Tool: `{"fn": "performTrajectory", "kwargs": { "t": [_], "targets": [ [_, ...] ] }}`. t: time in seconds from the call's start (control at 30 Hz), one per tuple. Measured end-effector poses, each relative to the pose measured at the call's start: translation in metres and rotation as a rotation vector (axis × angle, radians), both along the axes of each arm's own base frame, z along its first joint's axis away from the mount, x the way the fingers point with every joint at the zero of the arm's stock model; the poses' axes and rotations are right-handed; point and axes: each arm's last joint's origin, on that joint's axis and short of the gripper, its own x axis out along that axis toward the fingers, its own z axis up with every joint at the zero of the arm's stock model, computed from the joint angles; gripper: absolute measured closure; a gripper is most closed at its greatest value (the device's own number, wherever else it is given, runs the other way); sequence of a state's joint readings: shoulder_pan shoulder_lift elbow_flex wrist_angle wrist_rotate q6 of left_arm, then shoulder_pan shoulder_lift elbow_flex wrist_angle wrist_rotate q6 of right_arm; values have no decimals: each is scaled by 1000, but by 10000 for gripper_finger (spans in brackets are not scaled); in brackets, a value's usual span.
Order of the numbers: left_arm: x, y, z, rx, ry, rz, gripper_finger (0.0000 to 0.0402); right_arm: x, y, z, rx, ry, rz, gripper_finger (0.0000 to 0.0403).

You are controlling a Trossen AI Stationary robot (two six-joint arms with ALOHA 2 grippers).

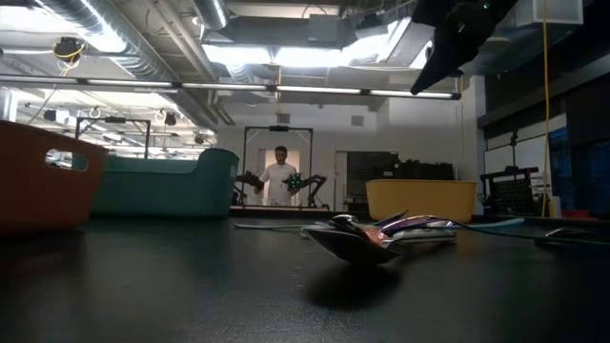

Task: Sort silverware by color (type)
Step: Put the light blue spoon into the orange bin

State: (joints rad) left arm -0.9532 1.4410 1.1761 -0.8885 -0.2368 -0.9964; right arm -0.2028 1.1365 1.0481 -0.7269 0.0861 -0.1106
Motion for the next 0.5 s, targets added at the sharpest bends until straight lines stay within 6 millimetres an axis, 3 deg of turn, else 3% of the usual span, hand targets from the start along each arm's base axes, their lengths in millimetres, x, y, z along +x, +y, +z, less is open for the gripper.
{"fn": "performTrajectory", "kwargs": {
  "t": [0.2,0.5],
  "targets": [
    [29,22,11,115,-86,-74,311,0,0,0,67,-22,-74,306],
    [71,74,11,320,-112,-191,311,-1,2,-1,225,-43,-143,306]
  ]
}}
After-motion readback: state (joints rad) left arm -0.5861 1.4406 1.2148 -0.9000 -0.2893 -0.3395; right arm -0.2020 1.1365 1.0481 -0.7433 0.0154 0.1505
